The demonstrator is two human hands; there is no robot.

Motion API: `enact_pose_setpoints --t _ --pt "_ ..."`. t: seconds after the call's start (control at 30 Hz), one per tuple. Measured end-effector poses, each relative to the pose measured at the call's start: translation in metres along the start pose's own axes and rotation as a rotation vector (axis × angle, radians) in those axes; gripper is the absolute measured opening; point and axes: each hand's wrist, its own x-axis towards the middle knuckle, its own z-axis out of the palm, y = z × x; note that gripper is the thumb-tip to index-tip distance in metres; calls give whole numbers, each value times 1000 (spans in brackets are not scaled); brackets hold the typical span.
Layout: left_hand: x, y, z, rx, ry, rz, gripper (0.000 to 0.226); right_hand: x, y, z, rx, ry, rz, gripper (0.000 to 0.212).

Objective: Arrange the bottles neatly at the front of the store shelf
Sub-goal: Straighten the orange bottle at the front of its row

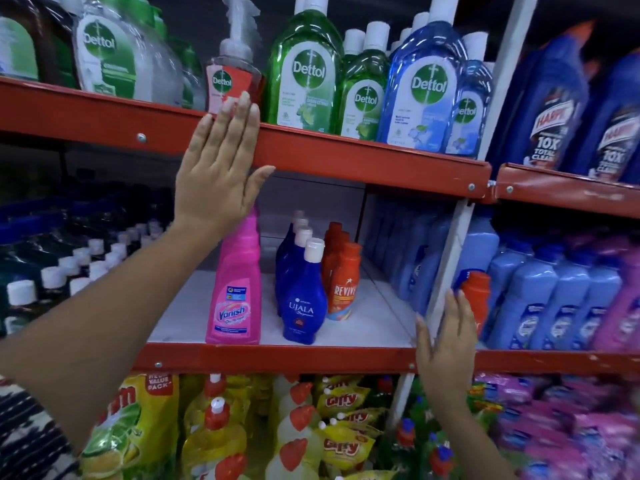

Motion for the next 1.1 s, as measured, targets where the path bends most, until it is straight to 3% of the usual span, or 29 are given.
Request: enact_pose_setpoints --t 0.23,0.4,0.57,0.9,1.1 --pt "-2 1 1 -3 7 -14 61 36 38 -26 217 79 390 91" --pt "-2 2 2 -5 11 -14 60 52 63 -33 406 -46 540 84" --pt "-2 2 3 -8 13 -29 61 58 69 -35 442 -112 542 67" --pt "-3 2 3 -1 -3 -33 61 59 67 -33 358 -111 469 62" --pt "-3 2 2 -15 -18 -31 61 45 51 -34 134 -6 262 56"
